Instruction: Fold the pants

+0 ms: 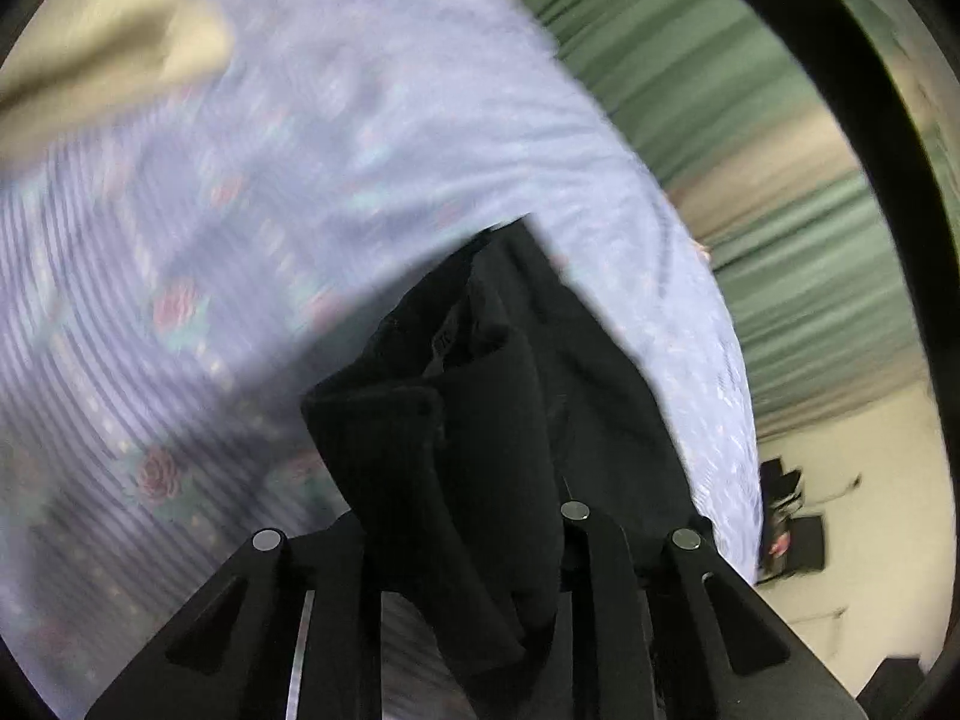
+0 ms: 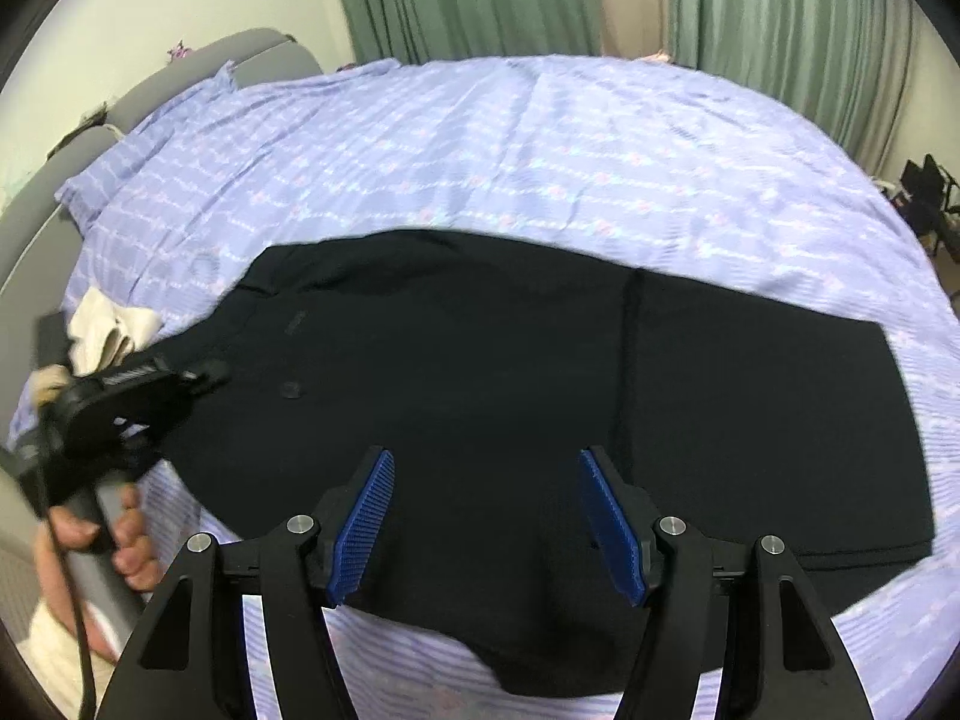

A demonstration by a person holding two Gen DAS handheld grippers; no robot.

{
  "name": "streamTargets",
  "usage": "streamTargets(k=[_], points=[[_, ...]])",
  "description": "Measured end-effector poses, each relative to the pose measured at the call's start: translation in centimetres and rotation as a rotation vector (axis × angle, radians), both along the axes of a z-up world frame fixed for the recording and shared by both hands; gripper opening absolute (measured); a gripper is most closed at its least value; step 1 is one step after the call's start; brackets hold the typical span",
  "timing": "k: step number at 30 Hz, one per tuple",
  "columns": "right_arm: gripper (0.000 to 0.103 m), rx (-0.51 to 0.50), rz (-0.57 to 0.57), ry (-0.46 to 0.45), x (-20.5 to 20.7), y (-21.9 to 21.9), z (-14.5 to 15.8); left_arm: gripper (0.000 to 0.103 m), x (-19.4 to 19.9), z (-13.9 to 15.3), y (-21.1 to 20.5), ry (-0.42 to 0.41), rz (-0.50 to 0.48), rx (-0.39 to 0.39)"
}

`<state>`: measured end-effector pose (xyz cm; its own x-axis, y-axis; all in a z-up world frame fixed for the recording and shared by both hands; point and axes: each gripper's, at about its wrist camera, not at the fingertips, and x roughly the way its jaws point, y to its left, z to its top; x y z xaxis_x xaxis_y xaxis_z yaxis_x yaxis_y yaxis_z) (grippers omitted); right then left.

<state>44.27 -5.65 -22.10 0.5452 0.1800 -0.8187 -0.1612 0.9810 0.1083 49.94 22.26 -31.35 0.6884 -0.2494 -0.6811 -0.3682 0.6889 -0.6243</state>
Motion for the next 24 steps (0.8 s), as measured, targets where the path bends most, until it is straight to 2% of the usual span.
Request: streamTargets(k=[3,5,10,14,18,22,24], points=[[0.064,0.02,-0.025,-0.026,-1.0,-2.4,1.8,0.021,-0.1,6.7,-4.6,-0.091,-0.082,0.211],[0.064,0.017,-0.052,-0.042,-1.9,-4.4,2.9,0.021,-0.1,10.2,-7.7,-0.149,-0.139,0.317],[0.064,0.021,-0.134,-0.079,-4.4,-10.6,5.6,0.02,0.2,16.7,-15.3,-0.262,-0.26,0.486],[0.064,0.026,-0.195,-0.106,-6.0,-15.6,7.1,0.02,-0.3,19.8,-22.3,-0.312,-0.363,0.543],[0.064,0.035,-0.247,-0.124,-7.5,-21.5,7.8,0.02,-0.1,20.8,-29.5,-0.325,-0.446,0.565],[0.064,0.029,-0.291,-0.123,-8.9,-27.3,7.4,0.02,-0.2,19.8,-37.5,-0.298,-0.54,0.56],[0.064,0.031,-0.315,-0.115,-9.3,-29.6,6.9,0.02,0.3,17.9,-41.8,-0.256,-0.601,0.554]])
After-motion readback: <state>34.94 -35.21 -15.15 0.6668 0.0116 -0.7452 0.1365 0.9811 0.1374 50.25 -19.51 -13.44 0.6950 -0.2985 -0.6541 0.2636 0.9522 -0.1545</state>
